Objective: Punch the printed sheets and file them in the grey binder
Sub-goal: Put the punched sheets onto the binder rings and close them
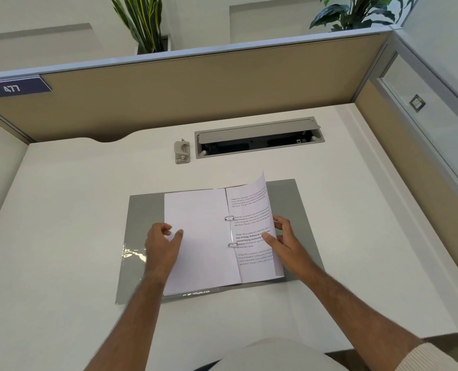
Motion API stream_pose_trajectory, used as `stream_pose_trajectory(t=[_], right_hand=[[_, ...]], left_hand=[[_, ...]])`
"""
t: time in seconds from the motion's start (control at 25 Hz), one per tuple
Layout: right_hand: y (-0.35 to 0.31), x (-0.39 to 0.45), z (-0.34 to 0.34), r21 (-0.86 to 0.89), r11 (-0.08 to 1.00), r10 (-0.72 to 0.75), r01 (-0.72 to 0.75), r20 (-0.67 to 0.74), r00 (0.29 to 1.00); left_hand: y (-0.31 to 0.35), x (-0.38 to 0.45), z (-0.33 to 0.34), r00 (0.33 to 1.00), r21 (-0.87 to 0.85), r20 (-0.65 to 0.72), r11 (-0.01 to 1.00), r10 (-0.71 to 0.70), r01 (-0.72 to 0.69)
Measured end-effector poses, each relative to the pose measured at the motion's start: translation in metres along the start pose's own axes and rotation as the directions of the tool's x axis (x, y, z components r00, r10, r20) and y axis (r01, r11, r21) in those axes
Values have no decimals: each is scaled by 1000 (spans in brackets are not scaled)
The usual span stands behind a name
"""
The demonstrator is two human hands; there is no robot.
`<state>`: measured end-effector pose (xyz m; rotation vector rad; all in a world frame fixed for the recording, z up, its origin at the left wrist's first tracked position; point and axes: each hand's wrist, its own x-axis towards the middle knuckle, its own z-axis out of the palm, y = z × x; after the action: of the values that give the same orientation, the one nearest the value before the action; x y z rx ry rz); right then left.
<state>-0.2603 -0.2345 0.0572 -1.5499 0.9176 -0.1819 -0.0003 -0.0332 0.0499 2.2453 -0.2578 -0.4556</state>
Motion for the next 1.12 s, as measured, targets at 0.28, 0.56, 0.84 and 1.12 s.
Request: stream_pose_trajectory(t=[0.28,0.56,0.84,1.12], right_hand=[[-5,-2,4,-56,998,-23,22,-8,1000],[-6,-4,7,-135,990,-38,40,18,999],[-3,-2,6,-149,987,-45,53,58,997],[7,-1,5,-147,988,-25,35,68,997]], left_hand=[[81,-60,65,878,-158,465,987,111,-41],[107,-85,101,808,-126,588,991,42,40],[109,-80,98,824,-116,567,992,24,50],[120,-70,73,880,-169,471,985,61,22]])
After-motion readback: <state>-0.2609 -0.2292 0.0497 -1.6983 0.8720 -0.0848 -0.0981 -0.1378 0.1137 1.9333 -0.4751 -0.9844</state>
